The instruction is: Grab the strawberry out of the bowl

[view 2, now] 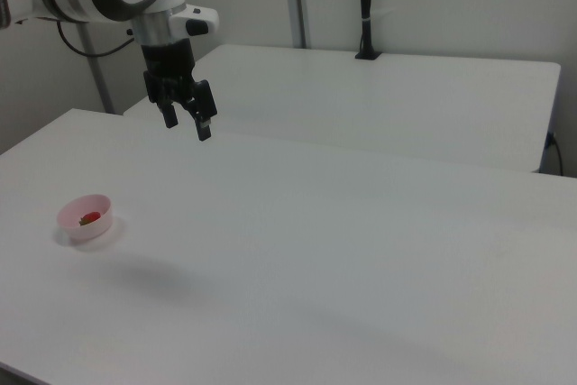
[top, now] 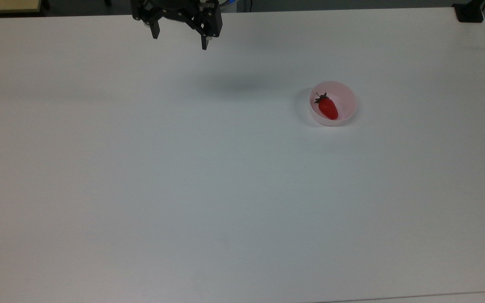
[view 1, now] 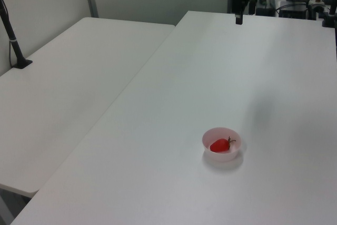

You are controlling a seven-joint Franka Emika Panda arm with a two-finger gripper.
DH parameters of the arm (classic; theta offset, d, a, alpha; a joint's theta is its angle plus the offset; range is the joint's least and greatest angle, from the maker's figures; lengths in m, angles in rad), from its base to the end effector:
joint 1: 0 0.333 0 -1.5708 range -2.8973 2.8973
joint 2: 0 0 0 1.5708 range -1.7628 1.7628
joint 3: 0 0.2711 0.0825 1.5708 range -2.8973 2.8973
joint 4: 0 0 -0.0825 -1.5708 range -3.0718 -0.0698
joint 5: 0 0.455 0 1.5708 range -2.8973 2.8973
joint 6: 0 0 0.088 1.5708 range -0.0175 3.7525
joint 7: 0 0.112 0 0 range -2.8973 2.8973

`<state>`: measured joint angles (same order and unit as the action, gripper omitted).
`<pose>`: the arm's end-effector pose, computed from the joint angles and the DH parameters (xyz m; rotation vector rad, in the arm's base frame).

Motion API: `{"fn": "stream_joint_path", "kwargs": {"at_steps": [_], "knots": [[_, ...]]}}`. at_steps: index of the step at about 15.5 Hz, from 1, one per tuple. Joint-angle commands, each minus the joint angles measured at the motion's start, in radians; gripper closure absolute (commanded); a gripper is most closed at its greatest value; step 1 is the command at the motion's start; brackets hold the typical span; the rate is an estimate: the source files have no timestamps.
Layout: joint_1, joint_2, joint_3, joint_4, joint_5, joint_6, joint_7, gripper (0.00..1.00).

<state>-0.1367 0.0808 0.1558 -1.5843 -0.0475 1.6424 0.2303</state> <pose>0.6501 0.0047 0.5226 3.0875 -0.3217 -0.0267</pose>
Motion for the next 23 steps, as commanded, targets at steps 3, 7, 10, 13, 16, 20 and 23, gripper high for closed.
{"fn": "stream_joint_path", "kwargs": {"at_steps": [3,7,10,13,16,20,23], "knots": [[-0.007,-0.021,-0.002,-0.016,0.0,0.002,-0.017,0.0],[-0.007,-0.021,-0.002,-0.016,0.0,0.002,-0.016,0.0],[-0.006,-0.019,-0.002,-0.016,0.0,0.002,-0.017,0.0],[0.002,-0.016,-0.001,-0.016,0.001,0.001,-0.017,0.0],[0.016,-0.012,0.007,-0.017,0.001,0.001,-0.017,0.0],[0.106,0.016,0.011,-0.017,0.0,0.002,-0.016,0.0],[0.193,0.045,0.01,-0.017,0.0,0.002,-0.011,0.0]]}}
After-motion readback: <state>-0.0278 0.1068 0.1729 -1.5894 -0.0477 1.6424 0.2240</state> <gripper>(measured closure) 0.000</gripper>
